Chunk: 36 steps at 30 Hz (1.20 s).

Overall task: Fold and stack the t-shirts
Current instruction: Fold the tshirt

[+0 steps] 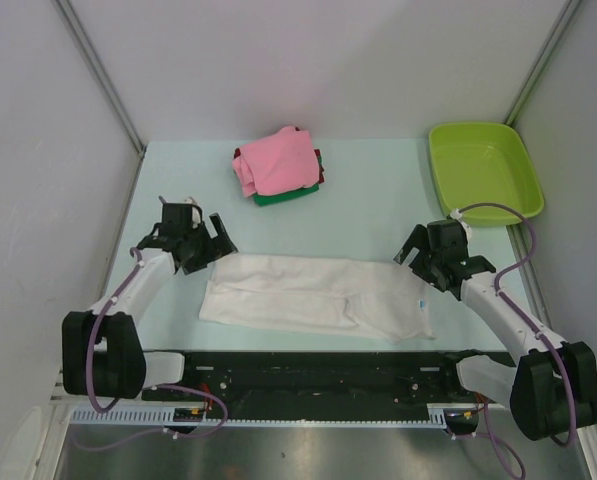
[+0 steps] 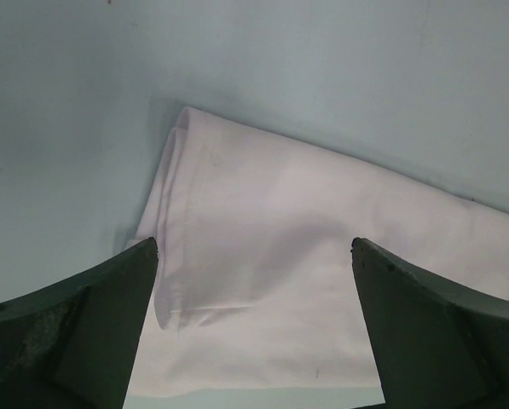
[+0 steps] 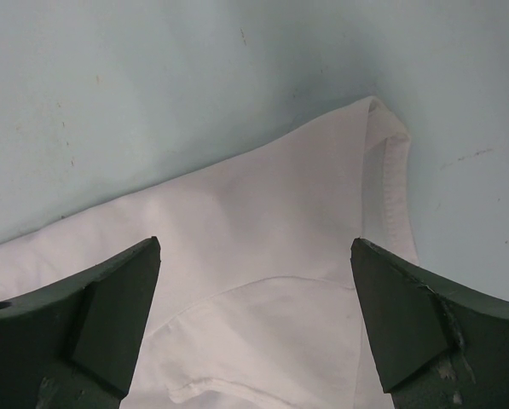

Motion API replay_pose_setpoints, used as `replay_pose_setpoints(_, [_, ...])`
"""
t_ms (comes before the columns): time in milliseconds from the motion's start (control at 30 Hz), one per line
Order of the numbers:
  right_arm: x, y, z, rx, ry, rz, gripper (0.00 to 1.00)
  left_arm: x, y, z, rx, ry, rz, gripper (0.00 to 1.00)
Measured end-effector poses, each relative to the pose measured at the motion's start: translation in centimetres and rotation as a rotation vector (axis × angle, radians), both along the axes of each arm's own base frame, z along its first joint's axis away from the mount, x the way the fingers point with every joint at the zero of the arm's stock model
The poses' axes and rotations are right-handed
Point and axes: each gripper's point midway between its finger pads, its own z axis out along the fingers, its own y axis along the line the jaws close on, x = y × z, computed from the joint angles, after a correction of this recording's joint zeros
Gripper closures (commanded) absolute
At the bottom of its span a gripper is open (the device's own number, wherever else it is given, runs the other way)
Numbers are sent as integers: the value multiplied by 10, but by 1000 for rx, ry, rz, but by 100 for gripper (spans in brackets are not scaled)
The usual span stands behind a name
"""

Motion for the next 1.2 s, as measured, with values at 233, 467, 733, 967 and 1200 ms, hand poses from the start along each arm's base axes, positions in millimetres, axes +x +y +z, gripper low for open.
replay_pose_setpoints(233, [-1, -1, -4, -9, -1, 12, 2, 5, 3, -26, 3, 79, 13, 0])
replay_pose_setpoints(467, [-5, -2, -11, -18, 9, 21, 2, 13, 2, -40, -5, 99, 11, 0])
replay_pose_setpoints(733, [-8, -3, -18, -22, 9, 31, 1, 25, 5, -50, -3, 106, 20, 0])
replay_pose_setpoints(967, [-6, -3, -19, -19, 0, 33, 1, 32, 10, -57, -3, 105, 35, 0])
replay_pose_setpoints(1200, [-7, -2, -23, -13, 3, 39, 1, 43, 4, -50, -63, 54, 12, 2])
